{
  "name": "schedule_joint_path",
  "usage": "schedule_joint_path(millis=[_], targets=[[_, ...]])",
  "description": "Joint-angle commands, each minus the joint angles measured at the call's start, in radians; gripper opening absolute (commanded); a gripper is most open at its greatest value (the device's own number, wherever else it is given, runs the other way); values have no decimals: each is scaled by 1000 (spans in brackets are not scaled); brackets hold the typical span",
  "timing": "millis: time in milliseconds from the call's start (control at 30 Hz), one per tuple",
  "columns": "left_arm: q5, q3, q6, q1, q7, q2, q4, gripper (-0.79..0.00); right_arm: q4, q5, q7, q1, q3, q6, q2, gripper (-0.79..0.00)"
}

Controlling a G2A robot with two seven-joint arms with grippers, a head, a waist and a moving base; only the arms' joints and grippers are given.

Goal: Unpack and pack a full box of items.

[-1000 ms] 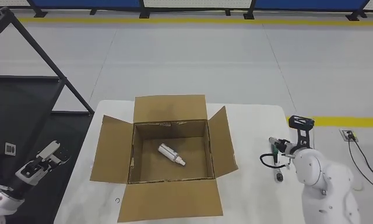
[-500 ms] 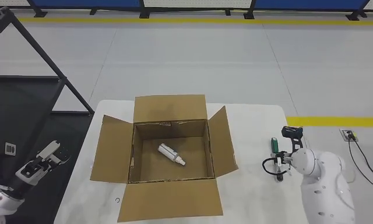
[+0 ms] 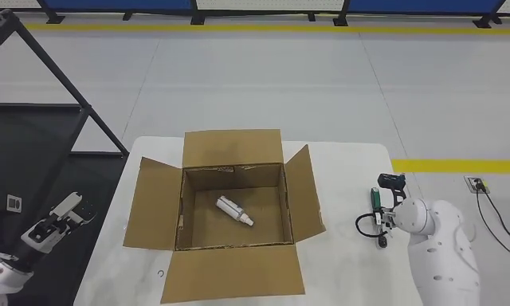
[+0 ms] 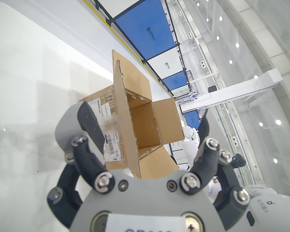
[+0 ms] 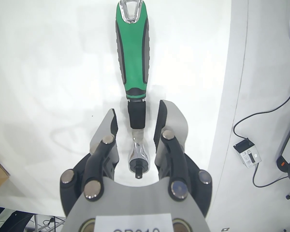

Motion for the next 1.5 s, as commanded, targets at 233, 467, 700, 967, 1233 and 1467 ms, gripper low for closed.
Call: schedule_joint_path(millis=[233, 467, 700, 967, 1233, 1467], targets=[[0, 0, 0, 0, 0, 0, 0, 0, 59, 11, -4, 33, -13, -3, 10, -523], [0, 0, 0, 0, 0, 0, 0, 0, 63, 16, -6, 36, -24, 5, 16, -785], [0, 0, 0, 0, 0, 0, 0, 0, -51, 50, -19, 20, -11, 28, 24, -785], [0, 0, 0, 0, 0, 0, 0, 0, -356, 139, -27, -10, -13, 97, 23, -785], [0, 0, 0, 0, 0, 0, 0, 0, -674, 256, -69, -24, -120, 118, 14, -785], [0, 0, 0, 0, 0, 0, 0, 0, -826, 307, -109, -32, -291, 99, 4, -785]])
